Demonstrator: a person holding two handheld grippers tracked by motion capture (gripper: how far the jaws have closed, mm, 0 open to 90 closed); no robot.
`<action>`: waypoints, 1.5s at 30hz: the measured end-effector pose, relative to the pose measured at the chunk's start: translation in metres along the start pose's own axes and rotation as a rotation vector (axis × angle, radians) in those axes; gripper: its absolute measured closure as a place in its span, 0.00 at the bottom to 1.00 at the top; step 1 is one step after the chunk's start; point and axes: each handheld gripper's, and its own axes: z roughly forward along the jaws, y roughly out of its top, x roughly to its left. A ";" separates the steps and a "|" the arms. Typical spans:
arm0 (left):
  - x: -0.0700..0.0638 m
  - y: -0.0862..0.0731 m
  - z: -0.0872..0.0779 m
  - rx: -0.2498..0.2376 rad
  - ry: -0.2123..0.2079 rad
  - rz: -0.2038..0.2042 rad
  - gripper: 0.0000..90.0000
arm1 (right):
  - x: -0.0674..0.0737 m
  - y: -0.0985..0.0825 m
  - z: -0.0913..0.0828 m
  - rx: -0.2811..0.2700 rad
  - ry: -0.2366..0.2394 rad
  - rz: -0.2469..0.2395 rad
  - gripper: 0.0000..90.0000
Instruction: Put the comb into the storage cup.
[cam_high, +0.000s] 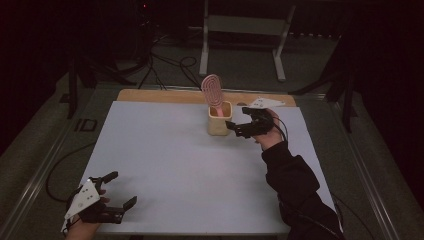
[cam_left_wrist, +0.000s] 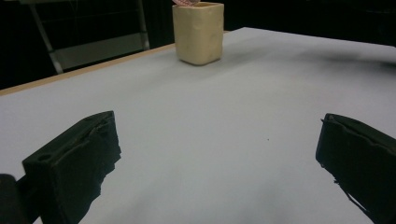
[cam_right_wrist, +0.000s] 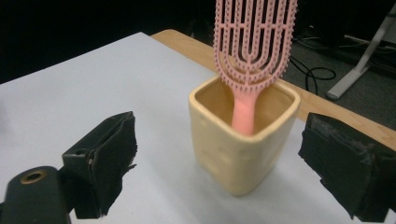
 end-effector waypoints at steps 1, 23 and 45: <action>0.000 0.000 0.000 -0.001 0.001 0.000 0.00 | 0.000 -0.002 -0.003 -0.002 -0.001 -0.004 0.11; 0.000 0.000 0.000 0.001 0.000 0.002 0.00 | 0.003 -0.063 -0.056 -0.013 0.027 0.028 0.11; -0.001 0.000 0.000 0.000 0.000 0.003 0.00 | 0.021 -0.130 -0.101 -0.018 0.009 0.046 0.11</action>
